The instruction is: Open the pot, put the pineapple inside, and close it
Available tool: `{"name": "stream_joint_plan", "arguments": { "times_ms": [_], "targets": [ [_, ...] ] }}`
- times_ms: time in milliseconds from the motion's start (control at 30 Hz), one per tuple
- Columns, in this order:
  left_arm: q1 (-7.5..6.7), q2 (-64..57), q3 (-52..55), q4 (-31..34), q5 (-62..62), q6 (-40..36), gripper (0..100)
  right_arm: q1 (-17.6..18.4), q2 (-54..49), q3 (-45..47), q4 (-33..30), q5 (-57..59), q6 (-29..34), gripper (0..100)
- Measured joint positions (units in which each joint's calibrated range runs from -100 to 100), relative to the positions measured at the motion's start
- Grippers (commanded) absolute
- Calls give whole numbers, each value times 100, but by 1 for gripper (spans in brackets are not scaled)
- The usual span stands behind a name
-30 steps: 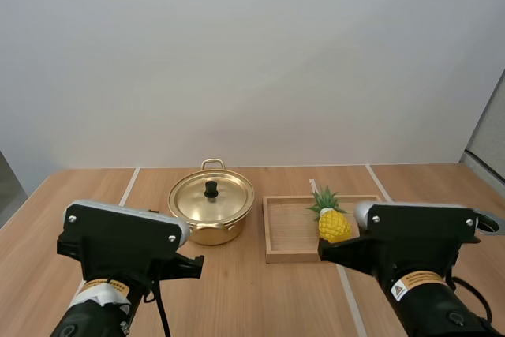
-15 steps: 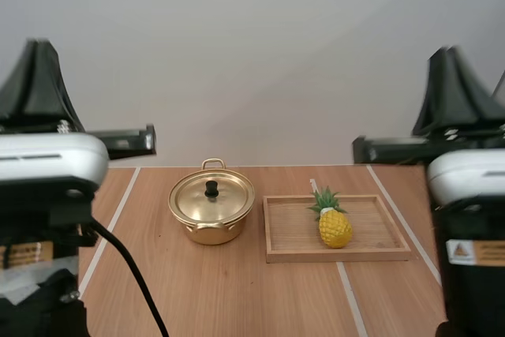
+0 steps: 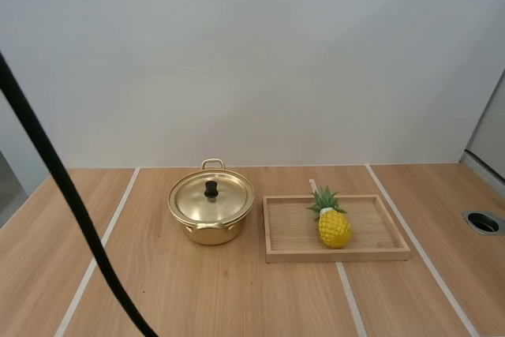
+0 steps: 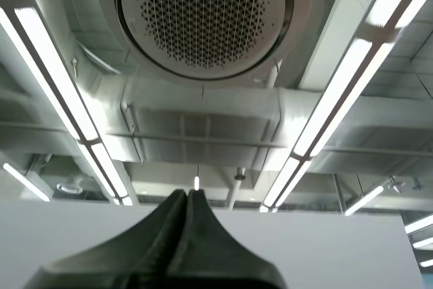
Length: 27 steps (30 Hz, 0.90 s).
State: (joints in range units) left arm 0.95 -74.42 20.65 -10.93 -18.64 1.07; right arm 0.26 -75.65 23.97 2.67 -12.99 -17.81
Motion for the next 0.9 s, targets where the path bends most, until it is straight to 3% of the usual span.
{"name": "stream_joint_plan", "arguments": {
  "times_ms": [133, 267, 467, 633, 900],
  "targets": [
    [0, 825, -1632, 0, 1624, 0, 0, 0, 928, -1680, 0, 1851, -151, 0],
    [0, 1542, -2980, 0, 4104, 0, 0, 0, 1903, -3421, -11, 4661, -206, 0],
    [0, 2431, -3769, 0, 7096, 0, 0, 0, 3239, -5129, -303, 8329, -206, 0],
    [45, 2931, -3785, 29, 8527, 139, 0, 0, 4037, -5549, -662, 9941, -215, 0],
    [138, 3980, -3812, -19, 11269, 656, 0, 0, 5064, -5578, -650, 11214, -320, 0]
  ]
}}
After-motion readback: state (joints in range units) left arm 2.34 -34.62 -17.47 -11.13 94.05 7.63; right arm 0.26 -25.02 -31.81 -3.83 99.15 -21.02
